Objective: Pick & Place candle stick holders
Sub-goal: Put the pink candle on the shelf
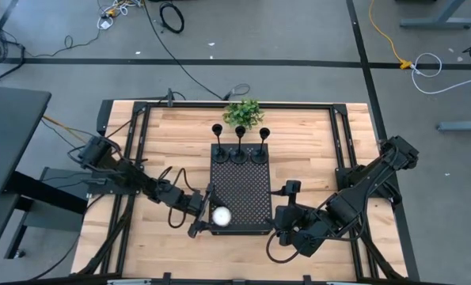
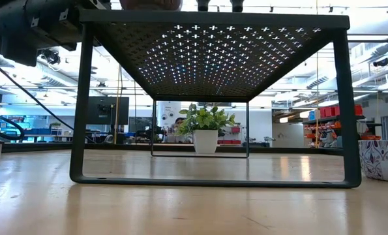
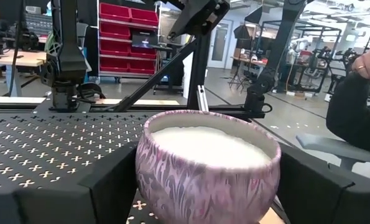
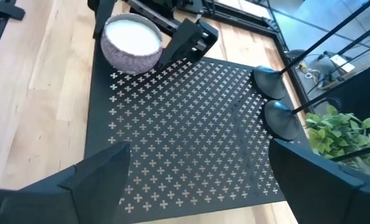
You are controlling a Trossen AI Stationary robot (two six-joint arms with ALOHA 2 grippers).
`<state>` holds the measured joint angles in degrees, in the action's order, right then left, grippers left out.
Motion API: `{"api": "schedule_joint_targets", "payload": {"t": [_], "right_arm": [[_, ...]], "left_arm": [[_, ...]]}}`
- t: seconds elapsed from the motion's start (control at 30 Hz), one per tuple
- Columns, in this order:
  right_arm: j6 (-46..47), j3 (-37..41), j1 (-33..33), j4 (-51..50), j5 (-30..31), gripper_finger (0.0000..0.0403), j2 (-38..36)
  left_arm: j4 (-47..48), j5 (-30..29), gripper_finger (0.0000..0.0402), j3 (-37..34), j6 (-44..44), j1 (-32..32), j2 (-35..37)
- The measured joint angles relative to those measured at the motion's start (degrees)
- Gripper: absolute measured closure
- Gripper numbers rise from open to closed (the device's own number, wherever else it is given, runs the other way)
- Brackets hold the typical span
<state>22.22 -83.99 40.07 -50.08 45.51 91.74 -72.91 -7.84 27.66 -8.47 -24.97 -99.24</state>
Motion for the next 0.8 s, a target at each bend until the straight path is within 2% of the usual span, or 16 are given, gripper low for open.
{"api": "schedule_joint_targets", "payload": {"t": [0.3,0.57,0.8], "right_arm": [[0.1,0.0,0.0,-0.3,-0.2,0.0025,0.0],[0.1,0.0,0.0,-1.9,-4.5,0.0025,0.0],[6.6,0.0,-0.3,-7.6,-9.1,0.0025,0.0]], "left_arm": [[1.1,0.0,0.0073,-0.1,0.0,-0.4,0.2],[4.8,-0.6,0.0073,-0.5,0.5,-0.4,4.5],[9.5,-2.9,0.0072,-0.6,0.7,-0.4,7.9]]}}
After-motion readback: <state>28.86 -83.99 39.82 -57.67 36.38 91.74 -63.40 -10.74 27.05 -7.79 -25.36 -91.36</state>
